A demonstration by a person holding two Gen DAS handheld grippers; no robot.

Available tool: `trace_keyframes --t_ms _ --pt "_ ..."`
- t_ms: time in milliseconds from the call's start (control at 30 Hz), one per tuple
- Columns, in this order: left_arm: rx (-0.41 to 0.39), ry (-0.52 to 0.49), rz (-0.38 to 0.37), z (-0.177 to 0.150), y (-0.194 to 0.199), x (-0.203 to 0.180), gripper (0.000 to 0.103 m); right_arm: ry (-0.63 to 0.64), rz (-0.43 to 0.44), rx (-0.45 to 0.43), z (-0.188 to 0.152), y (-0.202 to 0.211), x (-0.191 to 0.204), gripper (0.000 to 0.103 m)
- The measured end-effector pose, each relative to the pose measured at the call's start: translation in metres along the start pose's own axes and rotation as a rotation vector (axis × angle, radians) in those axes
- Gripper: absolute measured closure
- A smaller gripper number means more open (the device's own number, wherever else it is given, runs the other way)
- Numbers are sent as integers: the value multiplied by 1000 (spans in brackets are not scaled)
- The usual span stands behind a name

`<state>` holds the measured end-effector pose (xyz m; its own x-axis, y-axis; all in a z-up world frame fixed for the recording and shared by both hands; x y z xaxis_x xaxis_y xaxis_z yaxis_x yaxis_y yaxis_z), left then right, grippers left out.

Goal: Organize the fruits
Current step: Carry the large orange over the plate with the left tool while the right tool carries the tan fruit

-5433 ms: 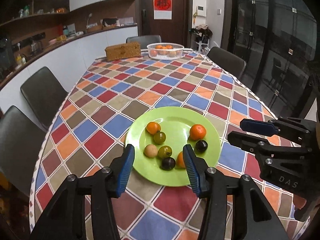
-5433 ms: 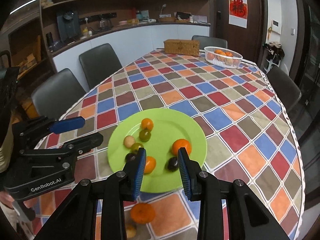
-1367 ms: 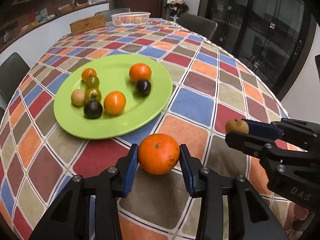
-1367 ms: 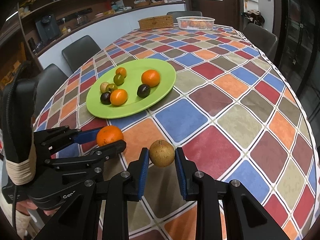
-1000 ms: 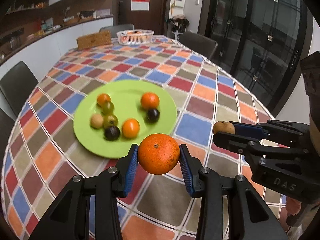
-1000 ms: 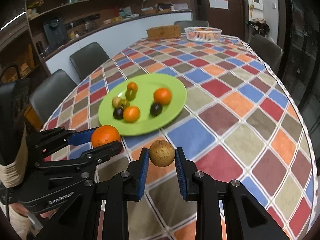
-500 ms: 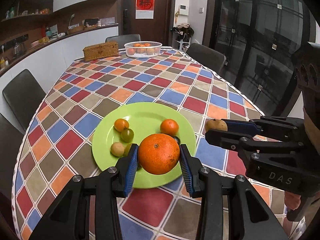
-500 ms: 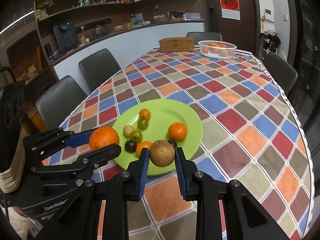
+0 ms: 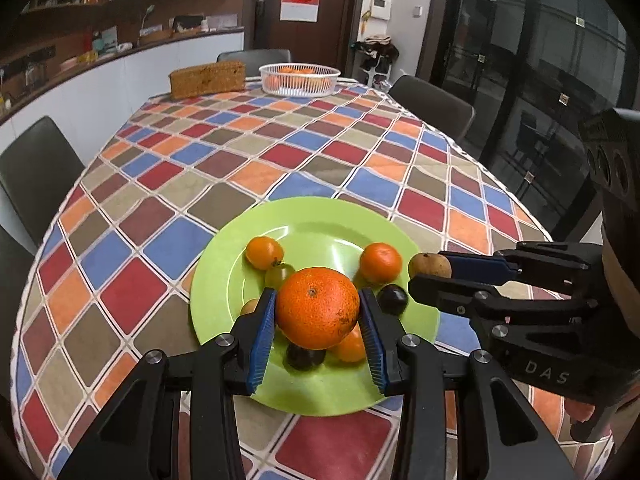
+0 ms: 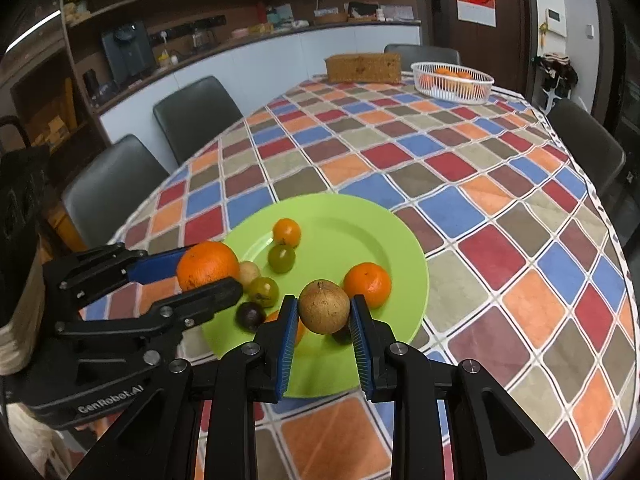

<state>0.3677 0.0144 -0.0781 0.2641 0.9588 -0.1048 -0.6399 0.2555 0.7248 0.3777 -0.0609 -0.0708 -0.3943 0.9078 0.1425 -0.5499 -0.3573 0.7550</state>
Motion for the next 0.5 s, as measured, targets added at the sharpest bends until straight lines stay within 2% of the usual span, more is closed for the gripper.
trace_keyframes --t_ms 433,500 --pt "59 10 -6 -5 -35 8 63 -24 18 53 -5 -33 -9 75" --pt "50 8 2 -4 -33 8 56 -24 22 53 -5 -35 -10 75"
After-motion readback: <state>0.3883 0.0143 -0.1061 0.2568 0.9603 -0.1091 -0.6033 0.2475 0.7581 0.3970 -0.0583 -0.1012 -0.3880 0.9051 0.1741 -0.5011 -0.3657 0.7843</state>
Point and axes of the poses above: each gripper's, at about its wrist camera, not at the fingertips, and y roughly against the way its jaws point, x to its left, z to its top, the point moved 6 cm from there along -y, roughly the way its jaws point
